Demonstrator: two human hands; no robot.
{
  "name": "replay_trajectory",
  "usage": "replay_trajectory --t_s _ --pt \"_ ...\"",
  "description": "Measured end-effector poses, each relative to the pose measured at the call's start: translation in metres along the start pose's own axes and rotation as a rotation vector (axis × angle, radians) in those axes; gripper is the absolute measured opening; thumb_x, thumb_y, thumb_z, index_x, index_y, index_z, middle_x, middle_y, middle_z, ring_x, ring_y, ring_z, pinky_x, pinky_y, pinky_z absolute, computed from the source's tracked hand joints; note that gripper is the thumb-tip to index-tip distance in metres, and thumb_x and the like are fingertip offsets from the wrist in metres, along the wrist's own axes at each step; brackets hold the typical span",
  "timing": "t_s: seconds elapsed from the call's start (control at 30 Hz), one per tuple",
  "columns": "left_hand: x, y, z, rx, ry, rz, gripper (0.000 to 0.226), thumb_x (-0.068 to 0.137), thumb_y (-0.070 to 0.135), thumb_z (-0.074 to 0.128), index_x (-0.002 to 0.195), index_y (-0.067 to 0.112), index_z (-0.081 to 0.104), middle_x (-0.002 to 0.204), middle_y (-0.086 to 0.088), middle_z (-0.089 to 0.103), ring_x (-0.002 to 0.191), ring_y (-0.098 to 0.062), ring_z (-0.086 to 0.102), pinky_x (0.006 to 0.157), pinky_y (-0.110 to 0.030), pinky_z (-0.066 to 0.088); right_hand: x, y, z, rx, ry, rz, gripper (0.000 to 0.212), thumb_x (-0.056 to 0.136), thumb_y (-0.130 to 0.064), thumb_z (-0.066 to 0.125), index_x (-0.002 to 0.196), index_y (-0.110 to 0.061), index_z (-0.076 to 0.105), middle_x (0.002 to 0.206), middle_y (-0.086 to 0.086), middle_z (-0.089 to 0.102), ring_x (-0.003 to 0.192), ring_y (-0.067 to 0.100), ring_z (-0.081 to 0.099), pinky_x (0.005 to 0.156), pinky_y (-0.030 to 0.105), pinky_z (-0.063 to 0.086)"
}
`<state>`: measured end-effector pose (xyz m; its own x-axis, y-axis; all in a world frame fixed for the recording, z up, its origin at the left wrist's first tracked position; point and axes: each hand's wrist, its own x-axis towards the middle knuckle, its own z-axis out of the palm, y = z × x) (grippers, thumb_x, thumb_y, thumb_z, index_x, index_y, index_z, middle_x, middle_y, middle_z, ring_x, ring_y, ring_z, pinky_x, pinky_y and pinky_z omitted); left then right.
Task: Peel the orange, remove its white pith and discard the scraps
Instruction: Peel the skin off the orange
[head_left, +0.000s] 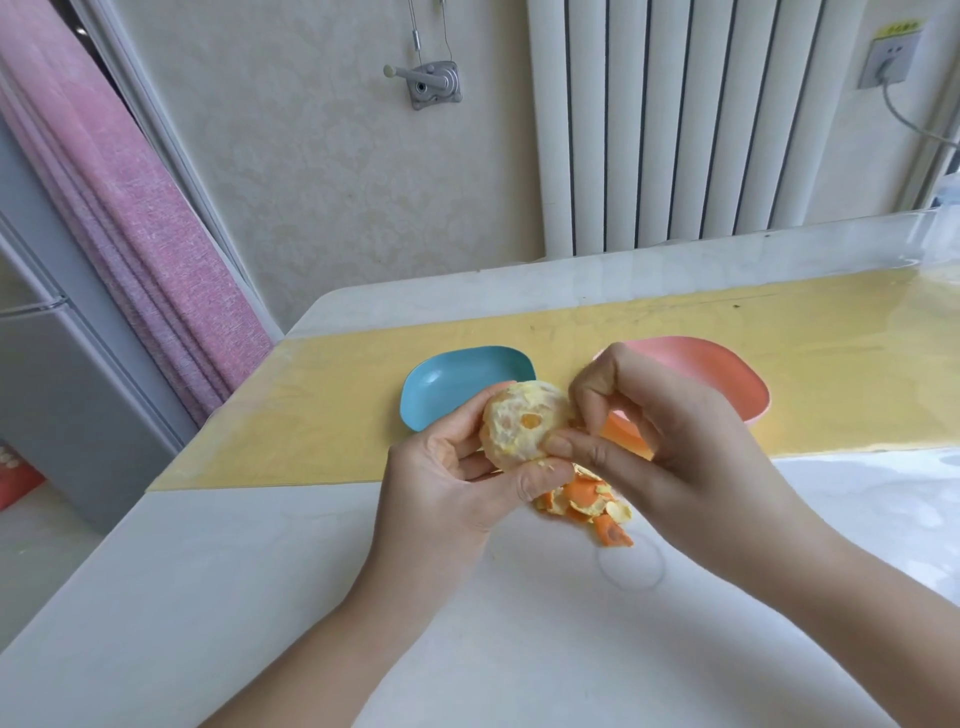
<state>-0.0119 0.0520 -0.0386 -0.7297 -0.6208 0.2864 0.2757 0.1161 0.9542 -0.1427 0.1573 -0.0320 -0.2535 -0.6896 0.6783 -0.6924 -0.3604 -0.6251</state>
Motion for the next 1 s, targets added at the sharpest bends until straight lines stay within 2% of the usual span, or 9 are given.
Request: replay_trajectory --t_s 0.1,0.2,0.33,0.4,0.5,0.57,0.73,0.9,1.0 --pt "0.0 0.004 -0.001 -0.025 0.016 0.031 0.048 0.056 0.012 0.083 0.103 0.012 0.071 0.092 -0.003 0.075 0.083 -0.012 0.07 0.07 -0.017 0.052 -0.003 -0.004 0.008 0.057 0.116 -0.035 0.017 0.086 -0.025 0.067 0.092 -0.016 0.053 0.102 -0.004 0.061 0.099 0.019 0.061 0.081 0.036 0.052" --pt "0.0 0.006 -0.001 -0.057 0.062 0.009 0.044 0.055 0.01 0.085 0.098 0.011 0.073 0.091 -0.003 0.075 0.082 -0.011 0.069 0.07 -0.018 0.052 -0.008 -0.01 0.015 0.092 0.169 -0.015 0.011 0.087 -0.015 0.065 0.094 -0.013 0.056 0.11 -0.009 0.067 0.106 0.01 0.064 0.086 0.034 0.054" --pt "-0.001 0.005 -0.001 -0.081 0.065 -0.021 0.042 0.055 0.021 0.082 0.095 0.017 0.075 0.091 -0.001 0.075 0.083 -0.011 0.069 0.074 -0.022 0.054 -0.01 -0.013 0.016 0.106 0.21 0.01 0.013 0.084 -0.01 0.066 0.087 -0.016 0.055 0.099 -0.012 0.068 0.101 0.012 0.066 0.085 0.033 0.055" --pt "-0.001 0.004 -0.001 -0.071 0.071 -0.041 0.041 0.055 0.016 0.085 0.095 0.018 0.076 0.091 -0.002 0.075 0.083 -0.011 0.069 0.077 -0.024 0.055 -0.008 -0.012 0.015 0.078 0.2 0.022 0.018 0.082 -0.011 0.067 0.084 -0.018 0.051 0.095 -0.012 0.066 0.097 0.014 0.066 0.083 0.035 0.054" --pt "-0.001 0.004 0.001 -0.064 0.069 -0.059 0.038 0.055 0.012 0.084 0.091 0.018 0.077 0.09 -0.002 0.075 0.081 -0.01 0.069 0.076 -0.024 0.056 -0.006 -0.01 0.011 0.042 0.131 0.05 0.021 0.081 -0.011 0.066 0.081 -0.021 0.046 0.09 -0.01 0.061 0.09 0.019 0.062 0.079 0.04 0.052" --pt "-0.001 0.003 0.001 -0.061 0.056 -0.057 0.041 0.052 0.017 0.083 0.092 0.017 0.077 0.091 -0.003 0.075 0.082 -0.011 0.069 0.075 -0.023 0.055 -0.004 -0.007 0.007 0.039 0.066 0.069 0.022 0.081 -0.01 0.065 0.079 -0.019 0.044 0.088 -0.007 0.059 0.085 0.021 0.058 0.074 0.041 0.05" --pt "-0.001 0.002 0.003 -0.045 0.03 -0.087 0.041 0.052 0.018 0.082 0.092 0.017 0.077 0.088 -0.004 0.075 0.079 -0.012 0.069 0.074 -0.025 0.057 0.002 -0.002 -0.004 0.058 -0.094 0.107 0.024 0.082 -0.013 0.064 0.072 -0.018 0.043 0.077 -0.002 0.055 0.074 0.021 0.049 0.065 0.031 0.044" --pt "-0.006 0.0 0.007 -0.131 0.026 -0.18 0.042 0.049 0.026 0.084 0.09 0.019 0.078 0.091 -0.007 0.075 0.084 -0.018 0.07 0.069 -0.025 0.056 0.003 -0.002 -0.009 0.19 -0.124 0.143 0.026 0.081 -0.006 0.063 0.068 -0.02 0.045 0.072 0.008 0.053 0.068 0.03 0.046 0.059 0.042 0.042" --pt "-0.009 0.0 0.01 -0.236 0.021 -0.23 0.057 0.046 0.039 0.091 0.094 0.013 0.077 0.096 -0.01 0.074 0.088 -0.023 0.071 0.071 -0.024 0.055 0.002 -0.005 -0.005 0.262 -0.06 0.114 0.03 0.08 0.007 0.058 0.067 -0.017 0.045 0.071 0.001 0.051 0.066 0.023 0.046 0.058 0.031 0.04"
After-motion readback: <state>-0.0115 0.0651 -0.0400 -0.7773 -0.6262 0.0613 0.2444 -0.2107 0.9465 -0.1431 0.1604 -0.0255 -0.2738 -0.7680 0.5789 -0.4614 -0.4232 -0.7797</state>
